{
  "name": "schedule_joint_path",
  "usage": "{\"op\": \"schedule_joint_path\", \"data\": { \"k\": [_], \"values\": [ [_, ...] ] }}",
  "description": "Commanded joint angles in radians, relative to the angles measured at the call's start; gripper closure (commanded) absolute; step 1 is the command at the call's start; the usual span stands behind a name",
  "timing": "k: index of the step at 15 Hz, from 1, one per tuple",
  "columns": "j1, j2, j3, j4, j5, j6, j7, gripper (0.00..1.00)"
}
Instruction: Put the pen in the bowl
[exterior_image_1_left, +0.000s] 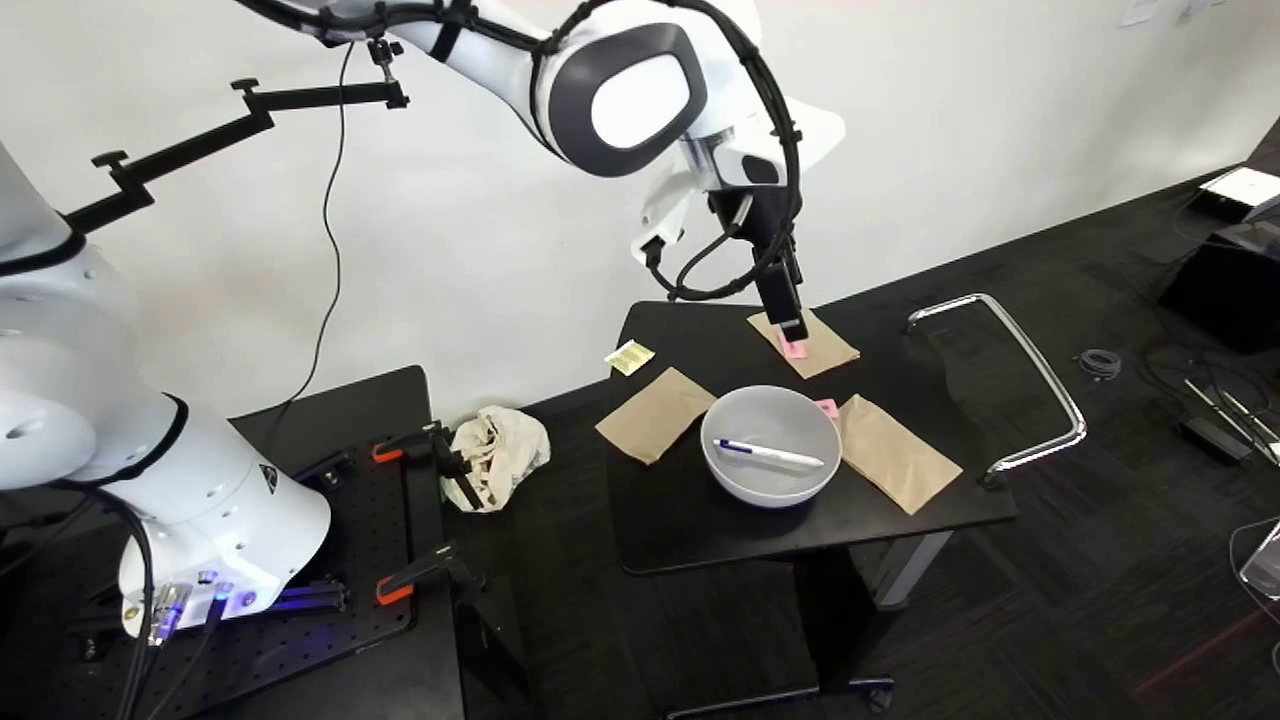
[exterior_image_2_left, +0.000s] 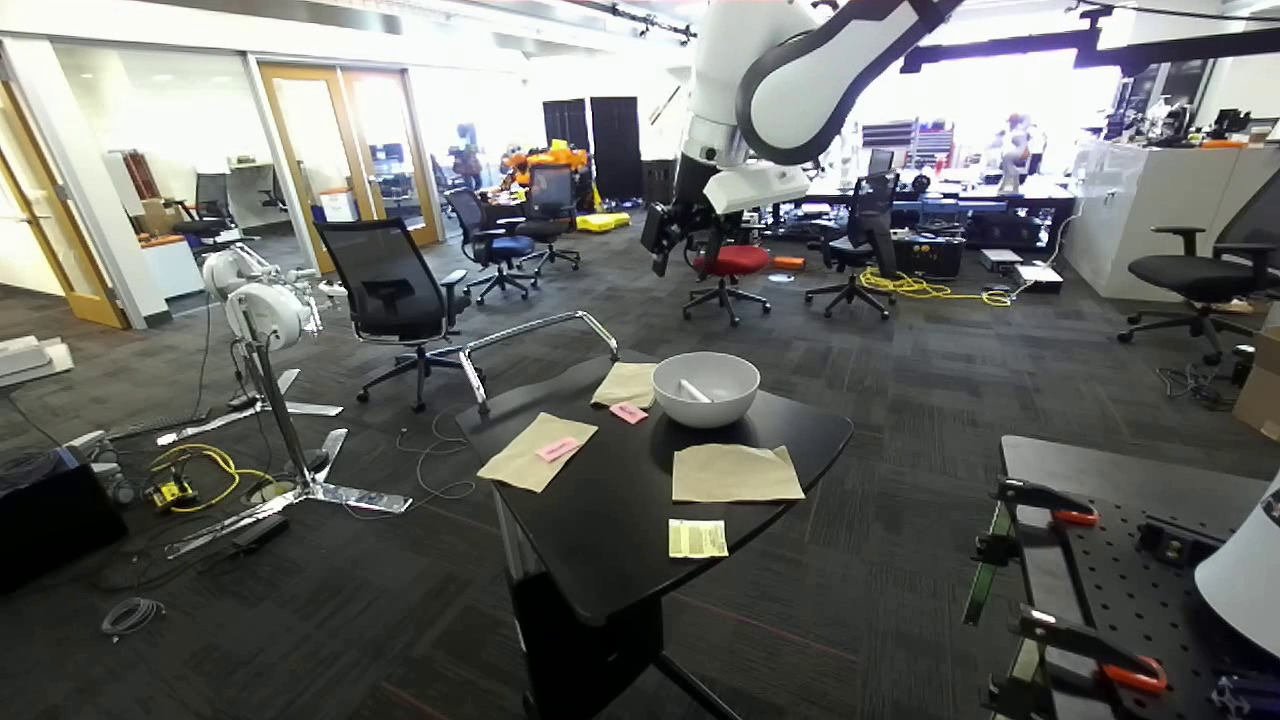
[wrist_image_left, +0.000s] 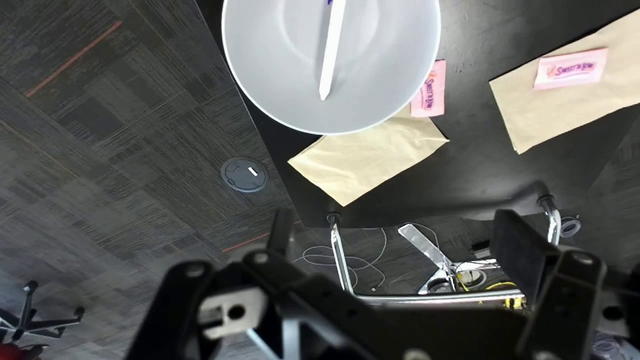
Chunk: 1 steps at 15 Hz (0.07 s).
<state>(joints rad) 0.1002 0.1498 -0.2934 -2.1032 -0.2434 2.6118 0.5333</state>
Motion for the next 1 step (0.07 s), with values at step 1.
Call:
{"op": "schedule_joint_path", "data": {
  "k": [1],
  "values": [
    [-0.047,-0.004,0.046,-0.002,-0.009,-0.002,0.004,0.0]
  ]
}}
